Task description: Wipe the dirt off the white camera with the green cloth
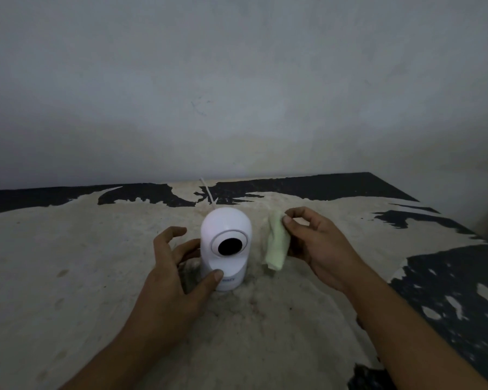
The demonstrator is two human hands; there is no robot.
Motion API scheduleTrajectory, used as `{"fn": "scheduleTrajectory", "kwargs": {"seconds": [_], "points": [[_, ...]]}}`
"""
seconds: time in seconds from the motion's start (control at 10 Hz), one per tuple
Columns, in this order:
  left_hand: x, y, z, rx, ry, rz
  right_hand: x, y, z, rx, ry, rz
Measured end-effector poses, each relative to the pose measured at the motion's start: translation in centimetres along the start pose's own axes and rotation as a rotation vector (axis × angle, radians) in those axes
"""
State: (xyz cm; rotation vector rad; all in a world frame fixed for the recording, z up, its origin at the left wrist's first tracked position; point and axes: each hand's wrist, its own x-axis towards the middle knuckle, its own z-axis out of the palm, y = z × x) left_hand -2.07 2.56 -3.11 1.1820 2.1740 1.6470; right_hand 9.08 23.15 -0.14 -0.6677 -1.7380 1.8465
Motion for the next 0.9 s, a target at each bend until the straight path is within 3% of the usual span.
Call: {"fn": "scheduleTrajectory", "kwargs": {"seconds": [0.3, 0.6, 0.9], "points": [[0.0, 0.1, 0.0, 0.006, -0.005, -0.008, 0.8, 0.7, -1.8, 0.007, 0.160, 0.059], [-0.1, 0.0, 0.0, 0.009, -0.009, -0.023, 1.5, 2.0, -3.5, -0.729, 0.374, -0.124], [-0.5, 0.4, 0.1, 0.049, -0.006, -0.037, 1.8, 3.5, -3.6, -0.843, 0.406, -0.241]]}}
